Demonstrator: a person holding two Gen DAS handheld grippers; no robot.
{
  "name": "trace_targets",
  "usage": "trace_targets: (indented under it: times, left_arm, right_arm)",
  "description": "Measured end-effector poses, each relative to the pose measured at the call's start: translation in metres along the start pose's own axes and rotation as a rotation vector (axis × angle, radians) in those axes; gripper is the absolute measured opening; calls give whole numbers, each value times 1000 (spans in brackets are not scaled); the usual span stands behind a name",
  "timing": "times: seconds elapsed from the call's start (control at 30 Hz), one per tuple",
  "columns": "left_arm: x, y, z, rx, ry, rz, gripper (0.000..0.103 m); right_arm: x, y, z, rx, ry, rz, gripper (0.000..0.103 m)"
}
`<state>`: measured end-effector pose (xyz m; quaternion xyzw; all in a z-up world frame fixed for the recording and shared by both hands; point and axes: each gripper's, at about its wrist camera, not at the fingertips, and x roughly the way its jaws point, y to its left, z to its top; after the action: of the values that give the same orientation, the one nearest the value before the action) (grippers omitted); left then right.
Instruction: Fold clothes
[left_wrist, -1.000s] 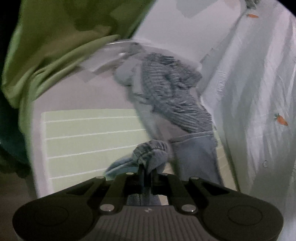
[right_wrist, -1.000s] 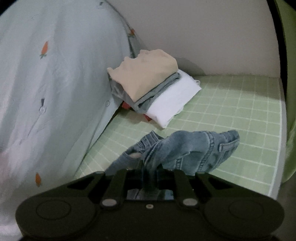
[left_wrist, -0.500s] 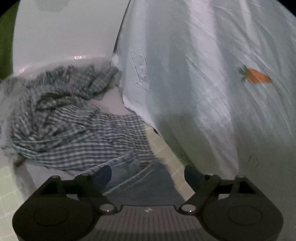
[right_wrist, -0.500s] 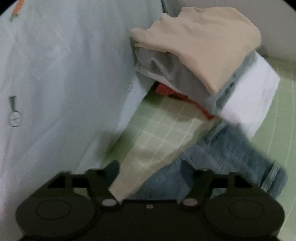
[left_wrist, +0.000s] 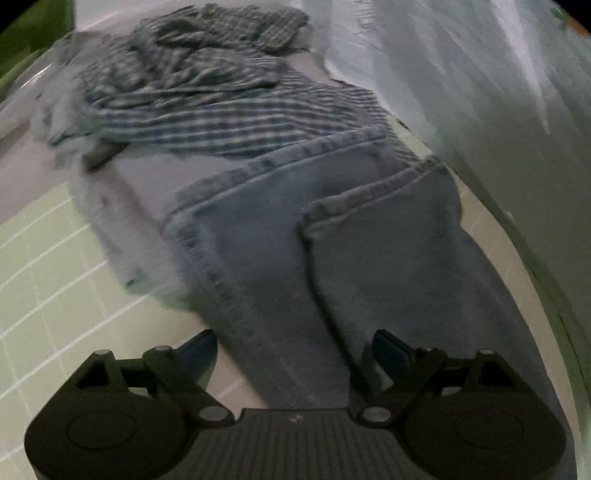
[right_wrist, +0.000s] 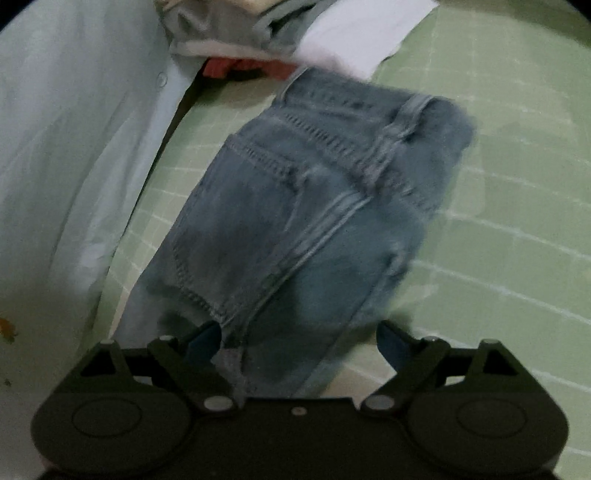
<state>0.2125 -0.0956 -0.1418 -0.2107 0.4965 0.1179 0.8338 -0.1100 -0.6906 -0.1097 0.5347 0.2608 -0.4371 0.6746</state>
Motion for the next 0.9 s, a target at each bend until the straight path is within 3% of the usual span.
trace_targets:
  times: [0.1, 0.17, 0.2, 0.27, 0.3, 0.4, 0.47, 0.73, 0.9]
  left_arm:
    - [2, -7, 2, 16, -14, 28, 65]
    - [2, -5, 2, -2, -14, 24, 13]
    - [2, -4, 3, -11, -14, 22, 11]
    - [-2, 3, 2, -42, -26, -2, 10]
    - [-6, 8, 1, -61, -36, -19, 10]
    - [-24, 14, -7, -55, -63, -35, 9]
    - [-38, 21, -18, -42, -64, -44, 9]
    - [-90, 95, -94, -11, 5, -63, 10]
    - [-114, 149, -133, -65, 35, -66, 11]
  right_arm:
    - [10, 15, -3, -60, -21, -43, 99]
    - [12, 25, -5, -111, -49, -93, 99]
    - [14, 30, -6, -135, -63, -117, 97]
    - [11, 28, -6, -159, -99, -152, 74]
    - [9, 27, -5, -179, -115, -173, 47]
    - [-4, 7, 2, -172, -110, -113, 36]
    - [-13, -7, 7, -168, -108, -75, 33]
    - [-54, -75, 16, -221, -151, -91, 31]
    - [-71, -109, 15, -257, -139, -103, 32]
